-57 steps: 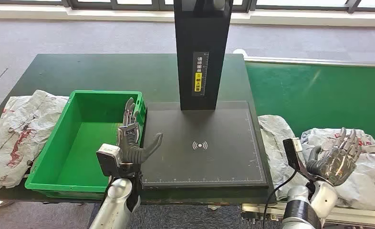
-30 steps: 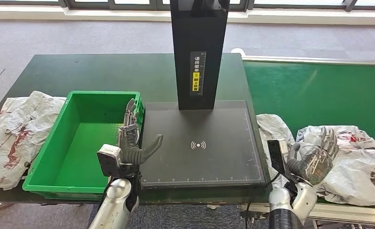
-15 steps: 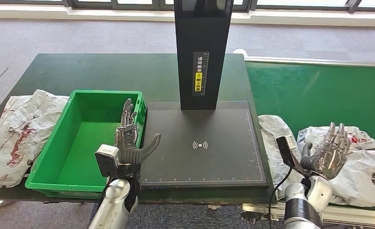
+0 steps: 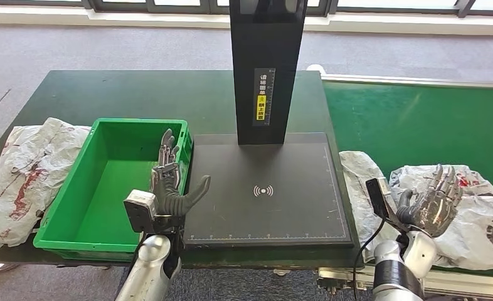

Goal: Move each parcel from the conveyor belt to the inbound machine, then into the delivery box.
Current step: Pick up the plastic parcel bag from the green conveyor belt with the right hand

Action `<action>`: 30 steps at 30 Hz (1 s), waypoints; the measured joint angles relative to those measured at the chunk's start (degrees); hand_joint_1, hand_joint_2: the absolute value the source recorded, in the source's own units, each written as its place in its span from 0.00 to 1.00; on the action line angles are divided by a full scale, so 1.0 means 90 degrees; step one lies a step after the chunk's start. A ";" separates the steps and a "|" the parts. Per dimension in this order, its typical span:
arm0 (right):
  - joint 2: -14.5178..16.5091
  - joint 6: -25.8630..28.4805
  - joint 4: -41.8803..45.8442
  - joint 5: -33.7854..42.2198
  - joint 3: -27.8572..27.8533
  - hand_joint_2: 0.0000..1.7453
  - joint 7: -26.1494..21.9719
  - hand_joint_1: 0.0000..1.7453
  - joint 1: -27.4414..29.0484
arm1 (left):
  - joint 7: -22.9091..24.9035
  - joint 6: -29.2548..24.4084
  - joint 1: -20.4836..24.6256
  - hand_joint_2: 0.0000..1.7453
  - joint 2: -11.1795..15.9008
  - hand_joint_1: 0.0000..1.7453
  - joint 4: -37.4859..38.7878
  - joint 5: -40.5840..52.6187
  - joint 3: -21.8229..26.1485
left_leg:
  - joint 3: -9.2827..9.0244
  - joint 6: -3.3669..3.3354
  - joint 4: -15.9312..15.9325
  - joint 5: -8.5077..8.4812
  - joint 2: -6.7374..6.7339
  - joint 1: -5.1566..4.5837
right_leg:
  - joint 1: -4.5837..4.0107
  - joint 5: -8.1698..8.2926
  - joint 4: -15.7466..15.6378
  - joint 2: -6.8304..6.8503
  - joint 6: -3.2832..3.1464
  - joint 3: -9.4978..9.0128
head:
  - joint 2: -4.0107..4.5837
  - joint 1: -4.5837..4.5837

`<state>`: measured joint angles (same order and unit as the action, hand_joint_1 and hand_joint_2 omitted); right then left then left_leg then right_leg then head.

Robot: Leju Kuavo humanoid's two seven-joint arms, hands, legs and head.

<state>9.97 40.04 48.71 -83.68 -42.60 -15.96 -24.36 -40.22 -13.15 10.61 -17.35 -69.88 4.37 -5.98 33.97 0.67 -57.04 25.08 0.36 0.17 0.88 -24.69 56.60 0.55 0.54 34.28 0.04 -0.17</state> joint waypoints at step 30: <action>-0.0723 0.0000 -0.1332 0.0168 -0.0308 1.00 0.1188 0.00 -0.0108 | 0.0000 -0.0195 -0.0041 1.00 0.0000 0.00 -0.0074 -0.0035 -0.0001 | 0.0001 0.0002 0.0000 0.0002 -0.0004 0.0000 | 0.0001 0.0000 0.0000 -0.0006 0.0000 0.0001 | 0.0000 0.0000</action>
<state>3.46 40.04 36.72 -82.17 -45.37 -5.26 -25.33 -40.22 -14.91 10.25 -17.35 -70.54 4.06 -5.99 33.98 0.69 -57.04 25.10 0.32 0.16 0.88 -24.69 56.60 0.50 0.54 34.29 0.04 -0.17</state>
